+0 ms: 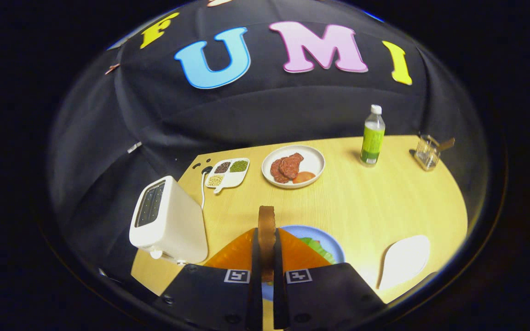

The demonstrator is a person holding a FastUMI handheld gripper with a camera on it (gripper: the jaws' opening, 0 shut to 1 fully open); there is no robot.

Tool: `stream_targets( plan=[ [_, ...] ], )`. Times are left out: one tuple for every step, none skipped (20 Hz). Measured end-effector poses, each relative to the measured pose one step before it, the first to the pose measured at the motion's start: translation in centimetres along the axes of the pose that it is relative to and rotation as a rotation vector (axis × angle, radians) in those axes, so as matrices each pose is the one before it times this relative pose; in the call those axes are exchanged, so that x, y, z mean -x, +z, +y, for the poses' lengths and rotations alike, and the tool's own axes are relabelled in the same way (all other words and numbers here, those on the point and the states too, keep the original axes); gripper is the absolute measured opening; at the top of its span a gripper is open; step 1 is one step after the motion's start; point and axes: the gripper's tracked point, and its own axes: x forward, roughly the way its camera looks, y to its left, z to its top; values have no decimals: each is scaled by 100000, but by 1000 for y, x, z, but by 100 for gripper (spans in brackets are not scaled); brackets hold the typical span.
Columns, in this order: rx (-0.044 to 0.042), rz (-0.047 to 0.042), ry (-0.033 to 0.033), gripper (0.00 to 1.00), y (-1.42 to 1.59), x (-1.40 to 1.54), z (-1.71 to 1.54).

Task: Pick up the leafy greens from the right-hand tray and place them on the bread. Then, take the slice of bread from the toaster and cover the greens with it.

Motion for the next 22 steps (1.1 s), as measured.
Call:
stream_targets(
  plan=[
    [-4049, 382, -104, 13, -526, -473, -68],
    [-2983, 494, -11, 13, -507, -398, -213],
    [-2001, 955, -292, 13, -575, -461, -381],
    [-1241, 1216, -893, 13, -652, -304, -671],
    [-1076, 844, -1227, 14, -519, -230, -900],
    [-1003, 86, -1388, 14, -405, -167, -930],
    [-1084, 109, -1212, 14, -103, 147, -794],
    [-601, -241, -1487, 14, -130, -127, -1155],
    [-360, 288, -1238, 14, -200, -190, -1089],
    [-496, 909, -661, 14, -149, -178, -938],
    [-781, 1308, -210, 14, -314, -209, -724],
    [-683, 1542, -441, 14, -322, -193, -851],
    [-450, 986, -716, 16, -229, -279, -760],
    [743, 949, -2549, 23, -258, -370, -1041],
    [1091, 1312, -1846, 31, -584, -221, -933],
    [599, 827, -644, 42, -284, -347, -570],
    [985, 1067, -1274, 47, -340, -394, -625],
    [1550, 548, -824, 52, -29, -66, -882],
    [879, -160, 308, 55, -149, -402, -310],
    [346, -204, 307, 62, 176, 61, -350],
    [281, -878, 174, 67, 366, 70, -392],
    [672, -1618, -63, 71, 549, 167, -484]
  ],
)
